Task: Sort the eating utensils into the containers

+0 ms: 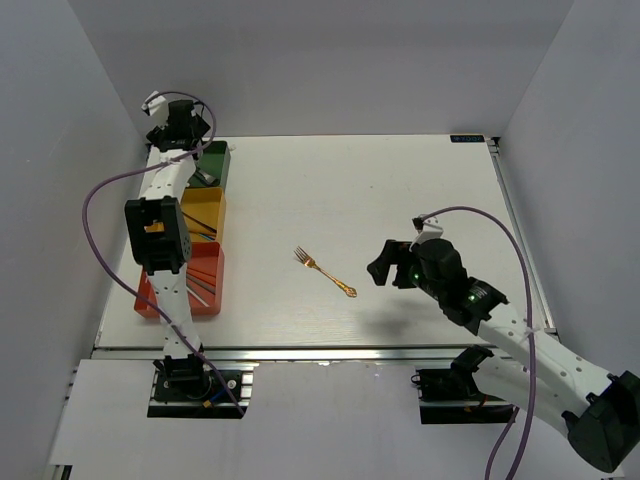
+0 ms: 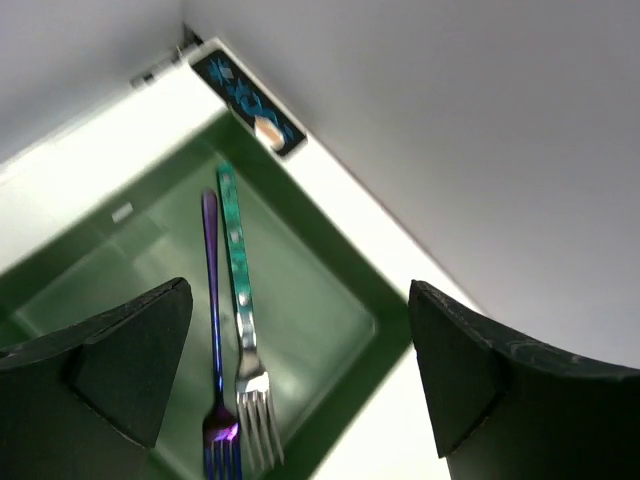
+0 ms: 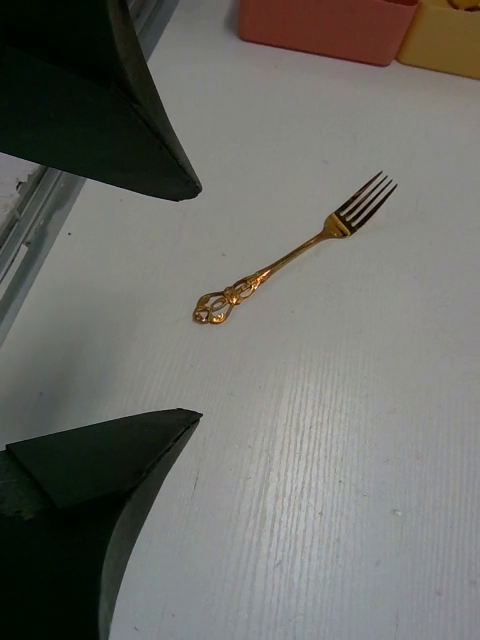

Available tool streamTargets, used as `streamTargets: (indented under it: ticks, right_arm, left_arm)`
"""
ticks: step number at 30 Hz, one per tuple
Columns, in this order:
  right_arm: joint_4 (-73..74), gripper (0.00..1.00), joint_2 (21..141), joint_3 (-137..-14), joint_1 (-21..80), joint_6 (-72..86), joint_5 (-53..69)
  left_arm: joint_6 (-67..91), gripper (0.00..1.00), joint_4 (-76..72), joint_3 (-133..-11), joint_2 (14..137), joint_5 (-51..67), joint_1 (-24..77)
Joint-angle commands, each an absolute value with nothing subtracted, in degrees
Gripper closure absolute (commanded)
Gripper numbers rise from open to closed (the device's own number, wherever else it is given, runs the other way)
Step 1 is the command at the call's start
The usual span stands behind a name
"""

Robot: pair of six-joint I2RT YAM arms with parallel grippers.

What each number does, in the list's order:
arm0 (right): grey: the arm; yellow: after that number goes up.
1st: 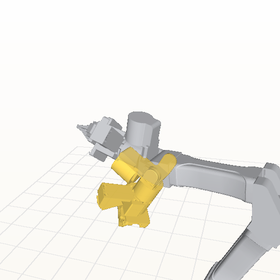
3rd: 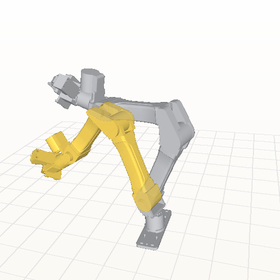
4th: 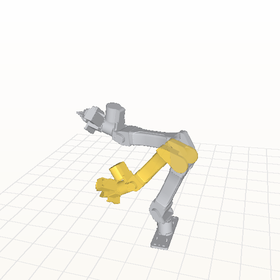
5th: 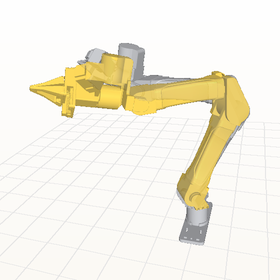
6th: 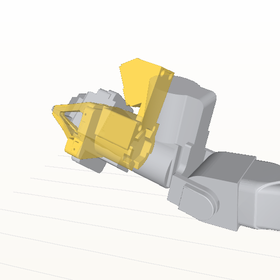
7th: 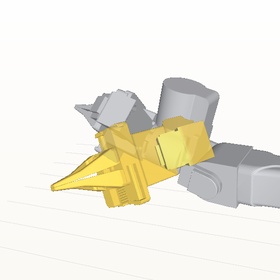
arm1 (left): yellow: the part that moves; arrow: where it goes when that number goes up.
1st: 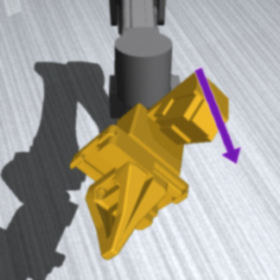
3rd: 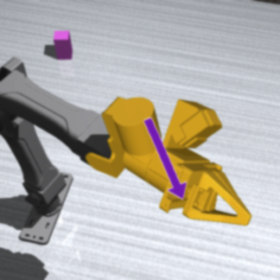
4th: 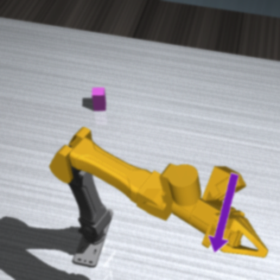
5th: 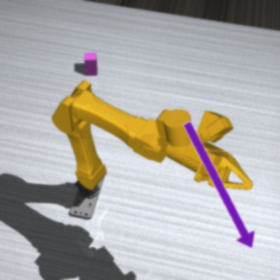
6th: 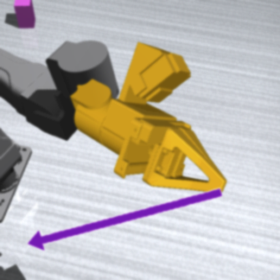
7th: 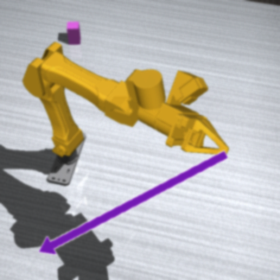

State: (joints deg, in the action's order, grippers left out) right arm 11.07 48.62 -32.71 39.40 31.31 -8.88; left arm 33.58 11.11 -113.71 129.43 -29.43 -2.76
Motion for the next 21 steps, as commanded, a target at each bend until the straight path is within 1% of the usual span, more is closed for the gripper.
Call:
streamTargets:
  ticks: [1,3,5,6,8,9,11,12,13,14,15,16,17,18,19,20,21]
  right_arm:
    - [12.3,0.11,46.6,-33.1,39.3,30.9,-10.3]
    - [13.1,0.11,45.9,-33.8,39.3,30.6,-10.8]
    - [14.1,0.11,45.4,-34.3,39.2,30.1,-11.7]
    - [14.4,0.11,45.0,-34.8,39.3,29.5,-12.0]
    - [17.4,0.11,45.4,-36.3,39.2,28.8,-12.6]
    - [19.1,0.11,45.6,-38.0,39.2,28.8,-14.1]
    - [24.5,0.11,46.0,-39.7,39.2,30.2,-16.9]
    - [26.1,0.11,46.0,-40.9,39.3,30.8,-19.9]
    - [27.5,0.11,45.6,-41.6,39.2,31.4,-21.3]
    - [30.7,0.11,45.4,-42.3,39.2,32.2,-22.5]
    - [32.1,0.1,45.0,-43.0,39.2,32.5,-24.3]
    - [33.0,0.11,44.5,-43.8,39.3,32.9,-24.7]
    - [33.7,0.1,43.2,-44.0,39.3,32.2,-24.1]
    - [33.7,0.11,42.5,-44.0,39.2,31.6,-23.2]
    - [33.6,0.11,41.1,-43.9,39.2,31.0,-22.7]
    - [34.2,0.11,40.4,-43.9,39.3,31.0,-22.0]
    - [35.5,0.11,39.8,-43.9,39.2,31.2,-21.7]
  left_arm:
    - [33.3,0.02,16.6,-115.2,120.4,-21.0,-1.9]
    - [33.8,0.02,22.5,-114.5,117.3,-22.7,-0.9]
    - [34.9,0.02,28.7,-114.3,113.2,-25.7,2.9]
    - [35.8,0.02,33.9,-112.7,111.9,-26.2,4.1]
    - [38.3,0.02,39.2,-109.6,108.0,-29.5,9.6]
    - [39.8,0.02,41.1,-103.4,106.3,-35.4,15.3]
    - [47.5,0.02,42.2,-96.5,100.8,-42.9,21.8]
    - [50.2,0.02,42.9,-93.4,99.2,-49.5,28.8]
    - [52.7,0.02,43.5,-88.6,97.9,-52.2,32.2]
    - [61.2,0.02,45.6,-87.5,97.2,-54.6,35.2]
    - [64.9,0.02,49.2,-86.5,96.6,-56.5,40.7]
    - [68.2,0.02,50.5,-85.4,96.8,-58.3,43.4]
    - [75.0,0.02,52.9,-85.2,98.1,-59.1,45.7]
    - [76.7,0.02,53.4,-85.3,99.4,-59.4,49.5]
    - [78.6,0.02,54.8,-87.0,101.0,-59.1,51.0]
    - [84.2,0.02,60.2,-88.7,103.0,-58.7,52.2]
    - [87.2,0.02,63.9,-90.5,107.5,-58.1,53.9]
